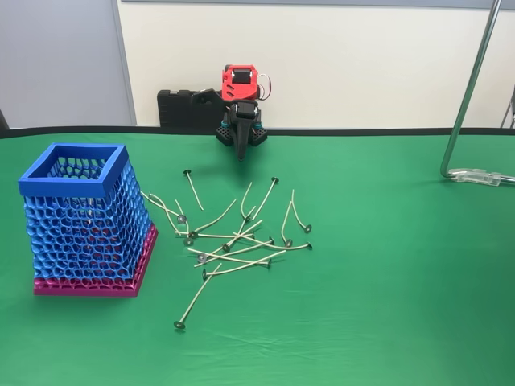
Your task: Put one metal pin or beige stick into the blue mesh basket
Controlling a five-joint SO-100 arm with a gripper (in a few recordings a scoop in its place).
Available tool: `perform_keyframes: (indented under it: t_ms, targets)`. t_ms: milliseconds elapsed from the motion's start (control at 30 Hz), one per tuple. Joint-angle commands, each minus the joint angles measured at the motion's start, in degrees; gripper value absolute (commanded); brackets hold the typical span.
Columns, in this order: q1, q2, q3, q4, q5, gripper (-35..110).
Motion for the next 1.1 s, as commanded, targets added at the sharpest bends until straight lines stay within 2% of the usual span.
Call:
perform_keyframes:
  t_ms: [0,1067]
  targets:
    - [-0.79,0.53,0.26,0.26,-0.79,1]
    - [-0.88,-1.76,-1.67,-0.62,-0.79,1]
